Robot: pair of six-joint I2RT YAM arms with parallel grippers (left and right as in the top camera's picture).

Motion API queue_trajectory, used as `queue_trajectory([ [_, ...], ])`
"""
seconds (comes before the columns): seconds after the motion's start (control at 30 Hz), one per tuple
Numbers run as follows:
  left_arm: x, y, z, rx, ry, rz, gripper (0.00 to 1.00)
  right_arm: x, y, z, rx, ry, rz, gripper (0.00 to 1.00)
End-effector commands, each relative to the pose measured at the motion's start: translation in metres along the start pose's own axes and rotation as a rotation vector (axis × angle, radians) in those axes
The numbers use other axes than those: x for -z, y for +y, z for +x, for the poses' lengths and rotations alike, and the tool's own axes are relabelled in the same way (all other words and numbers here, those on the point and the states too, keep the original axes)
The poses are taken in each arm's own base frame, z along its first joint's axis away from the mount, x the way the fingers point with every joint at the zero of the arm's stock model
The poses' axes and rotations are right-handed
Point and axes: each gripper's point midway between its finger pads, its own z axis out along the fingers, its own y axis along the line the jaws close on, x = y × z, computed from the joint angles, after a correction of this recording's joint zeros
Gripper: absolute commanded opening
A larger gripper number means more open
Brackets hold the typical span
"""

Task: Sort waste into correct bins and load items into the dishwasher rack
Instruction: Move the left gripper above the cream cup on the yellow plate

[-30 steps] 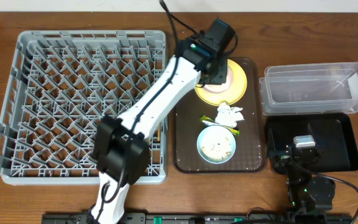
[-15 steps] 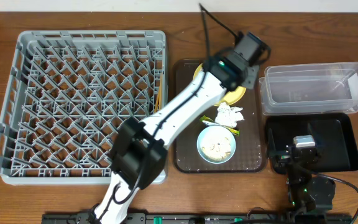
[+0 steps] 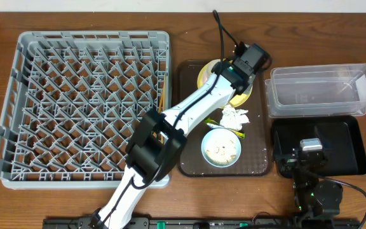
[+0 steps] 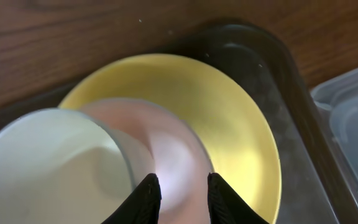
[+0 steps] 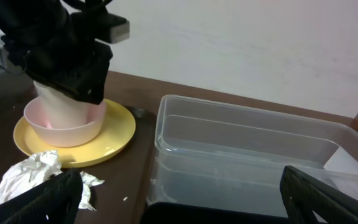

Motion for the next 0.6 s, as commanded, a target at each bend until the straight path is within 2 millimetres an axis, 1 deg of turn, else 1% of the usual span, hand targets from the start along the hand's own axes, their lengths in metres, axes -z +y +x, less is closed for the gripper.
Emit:
queue_trajectory([
  [0.0, 0.006, 0.003, -0.008, -0.015, -0.030, -0.017, 0.29, 0.000, -0.002, 0.001, 0.010, 0.001, 0.006, 0.99],
  [0.2, 0.036, 0.000, -0.024, -0.008, -0.077, 0.004, 0.29, 0.000, -0.002, 0.001, 0.010, 0.001, 0.006, 0.99],
  [0.23, 0.038, 0.001, -0.025, -0.007, -0.080, 0.005, 0.29, 0.000, -0.002, 0.001, 0.010, 0.001, 0.006, 0.99],
  [0.57, 0.037, 0.010, -0.025, 0.001, -0.069, -0.008, 0.29, 0.000, -0.002, 0.001, 0.010, 0.001, 0.006, 0.99],
])
